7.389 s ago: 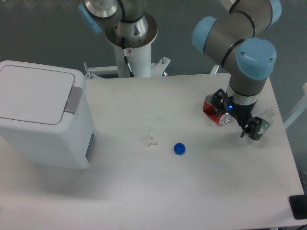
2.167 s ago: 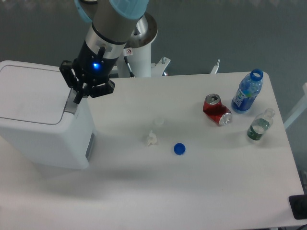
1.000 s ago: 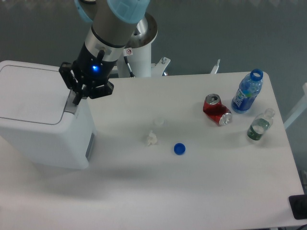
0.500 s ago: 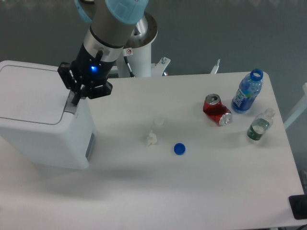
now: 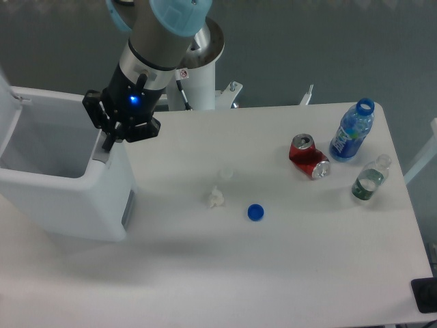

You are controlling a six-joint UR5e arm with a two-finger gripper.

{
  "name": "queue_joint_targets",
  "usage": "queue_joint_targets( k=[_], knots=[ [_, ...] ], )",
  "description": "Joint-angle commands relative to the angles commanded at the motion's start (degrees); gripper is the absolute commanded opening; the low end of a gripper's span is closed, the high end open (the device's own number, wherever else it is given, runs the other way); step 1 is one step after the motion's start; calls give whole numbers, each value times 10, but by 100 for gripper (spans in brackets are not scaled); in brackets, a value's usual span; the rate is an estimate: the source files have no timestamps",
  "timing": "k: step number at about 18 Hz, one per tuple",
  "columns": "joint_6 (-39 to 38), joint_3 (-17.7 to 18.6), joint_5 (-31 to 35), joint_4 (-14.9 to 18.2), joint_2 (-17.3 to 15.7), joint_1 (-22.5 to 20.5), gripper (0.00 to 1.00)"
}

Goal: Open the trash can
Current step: 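Lift the gripper up away from the opened bin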

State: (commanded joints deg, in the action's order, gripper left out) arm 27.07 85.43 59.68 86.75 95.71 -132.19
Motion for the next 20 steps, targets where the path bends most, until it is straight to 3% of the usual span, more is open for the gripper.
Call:
queue_joint_targets(
  k=[5,11,17,20],
  knots=[
    [0,-1,-1,1,-5,0,6],
    [2,-6,-1,0,-7,-6,13],
    [19,-7,2,-1,-9,-35,29],
    [38,-7,5,-1,-9,-61,42]
  ],
)
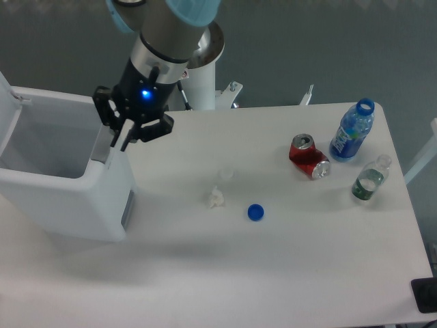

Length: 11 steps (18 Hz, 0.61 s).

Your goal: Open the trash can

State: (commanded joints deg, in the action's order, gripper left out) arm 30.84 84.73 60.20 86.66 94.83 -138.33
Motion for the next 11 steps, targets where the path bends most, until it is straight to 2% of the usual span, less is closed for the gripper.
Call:
queue_joint_targets(
  k=[2,7,9,11],
  knots=[
    [15,0,1,-1,1,-18,51],
    [46,0,5,-8,9,-69,100],
    [48,5,11,-23,19,-79,100],
    [48,7,46,-28,29,-89,100]
  ],
)
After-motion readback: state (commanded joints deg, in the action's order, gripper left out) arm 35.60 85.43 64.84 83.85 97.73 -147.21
